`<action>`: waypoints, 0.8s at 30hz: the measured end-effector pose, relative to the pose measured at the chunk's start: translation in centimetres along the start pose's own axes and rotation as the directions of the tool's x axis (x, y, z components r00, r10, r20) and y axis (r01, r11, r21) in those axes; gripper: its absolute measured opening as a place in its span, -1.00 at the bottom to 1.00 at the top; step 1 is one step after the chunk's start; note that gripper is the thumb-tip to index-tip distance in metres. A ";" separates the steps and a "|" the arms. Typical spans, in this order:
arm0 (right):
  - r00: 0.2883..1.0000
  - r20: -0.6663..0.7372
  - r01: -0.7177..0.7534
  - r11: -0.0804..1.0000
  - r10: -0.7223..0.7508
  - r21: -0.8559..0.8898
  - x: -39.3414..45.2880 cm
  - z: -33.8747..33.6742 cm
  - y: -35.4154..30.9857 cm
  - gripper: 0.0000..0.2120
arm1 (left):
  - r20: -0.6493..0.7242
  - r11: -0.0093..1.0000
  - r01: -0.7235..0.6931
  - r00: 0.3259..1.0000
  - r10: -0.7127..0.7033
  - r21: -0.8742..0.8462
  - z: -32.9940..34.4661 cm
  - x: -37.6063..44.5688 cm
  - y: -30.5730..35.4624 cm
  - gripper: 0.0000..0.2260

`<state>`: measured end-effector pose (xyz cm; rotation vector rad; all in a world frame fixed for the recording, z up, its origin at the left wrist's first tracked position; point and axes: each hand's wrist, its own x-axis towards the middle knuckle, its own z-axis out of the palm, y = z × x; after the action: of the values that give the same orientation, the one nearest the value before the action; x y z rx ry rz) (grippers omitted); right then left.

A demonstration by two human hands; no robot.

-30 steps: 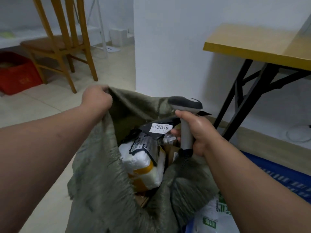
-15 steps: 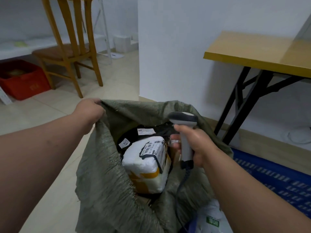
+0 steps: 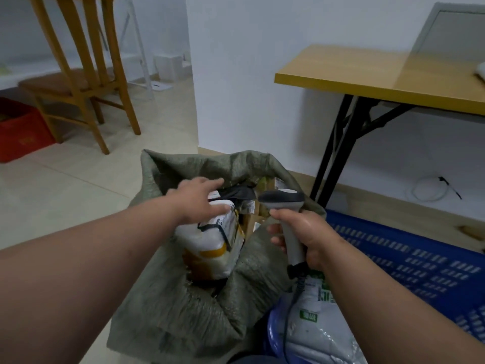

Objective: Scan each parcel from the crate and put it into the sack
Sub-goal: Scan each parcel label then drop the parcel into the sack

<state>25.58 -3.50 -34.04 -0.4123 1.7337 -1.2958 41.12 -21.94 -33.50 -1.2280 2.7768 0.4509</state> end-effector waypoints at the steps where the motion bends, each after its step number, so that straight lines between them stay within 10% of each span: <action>1: 1.000 -0.004 -0.001 1.000 0.001 -0.006 -0.3 -0.3 0.3 -0.80 | 0.081 0.999 -0.039 0.996 0.038 0.011 1.0 -0.3 0.4 -0.31; 4: 1.000 -0.022 -0.012 1.000 0.012 -0.017 -1.0 -1.3 1.2 -0.79 | 0.242 0.987 -0.064 0.970 0.027 0.146 3.6 -1.5 1.0 -0.36; 12: 0.998 -0.053 -0.040 0.999 0.041 0.023 -2.4 -4.4 2.9 -0.80 | -0.024 0.889 0.320 0.944 -0.330 0.328 1.8 -3.7 -1.4 -0.66; 17: 0.997 -0.081 -0.017 1.000 0.019 0.024 -3.4 -6.7 3.2 -0.77 | -0.227 0.894 0.198 0.967 -0.112 0.402 3.1 -3.8 1.0 -0.71; 24: 0.984 -0.179 -0.028 1.000 0.028 0.003 -5.0 -14.1 4.4 -0.74 | -0.167 0.940 -0.021 0.982 0.082 0.340 4.2 -2.6 10.8 -0.67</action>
<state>17.86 10.05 -35.04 -0.2769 1.8811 -1.3468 34.76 -11.95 -34.43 -1.1654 2.8741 -0.1410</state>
